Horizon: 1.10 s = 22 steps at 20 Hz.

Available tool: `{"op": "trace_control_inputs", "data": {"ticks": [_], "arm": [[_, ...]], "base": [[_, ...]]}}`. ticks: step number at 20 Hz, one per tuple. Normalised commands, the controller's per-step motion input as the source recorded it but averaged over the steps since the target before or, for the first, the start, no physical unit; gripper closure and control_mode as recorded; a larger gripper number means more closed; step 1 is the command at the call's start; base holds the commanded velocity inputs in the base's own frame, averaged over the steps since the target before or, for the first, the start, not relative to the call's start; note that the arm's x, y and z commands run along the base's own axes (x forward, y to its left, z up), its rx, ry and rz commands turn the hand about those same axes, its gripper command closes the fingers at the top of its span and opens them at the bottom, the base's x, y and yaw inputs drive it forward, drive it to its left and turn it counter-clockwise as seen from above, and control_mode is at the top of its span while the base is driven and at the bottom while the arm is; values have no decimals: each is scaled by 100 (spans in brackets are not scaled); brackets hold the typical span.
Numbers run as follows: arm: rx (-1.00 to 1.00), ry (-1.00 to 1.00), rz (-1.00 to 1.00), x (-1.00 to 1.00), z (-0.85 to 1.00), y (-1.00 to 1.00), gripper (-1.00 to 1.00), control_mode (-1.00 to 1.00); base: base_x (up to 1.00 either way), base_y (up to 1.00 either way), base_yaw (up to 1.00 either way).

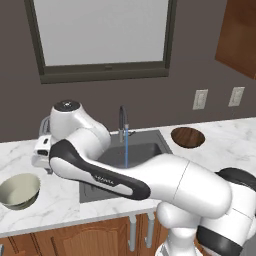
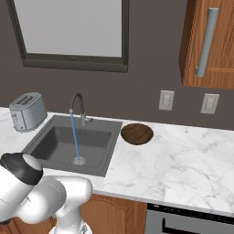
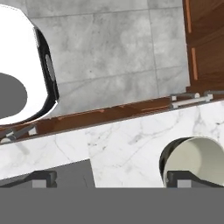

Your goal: Rinse each bowl for a few seconds and place them down in the sink or on the counter.

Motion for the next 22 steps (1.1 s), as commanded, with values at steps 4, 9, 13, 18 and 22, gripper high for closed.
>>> {"op": "trace_control_inputs", "data": {"ticks": [4, 9, 13, 18, 22], "arm": [[-5, 0, 2, 2, 0, 27, -100, -100], [0, 1, 1, 10, -14, 7, -100, -100], [0, 1, 1, 13, -19, 0, -100, -100], [0, 0, 1, 11, -22, 0, -100, -100], [0, 0, 1, 12, -30, 4, -100, -100]], "base": [[0, 0, 0], [0, 0, 0], [0, 0, 0], [0, 0, 0], [0, 0, 0]]}}
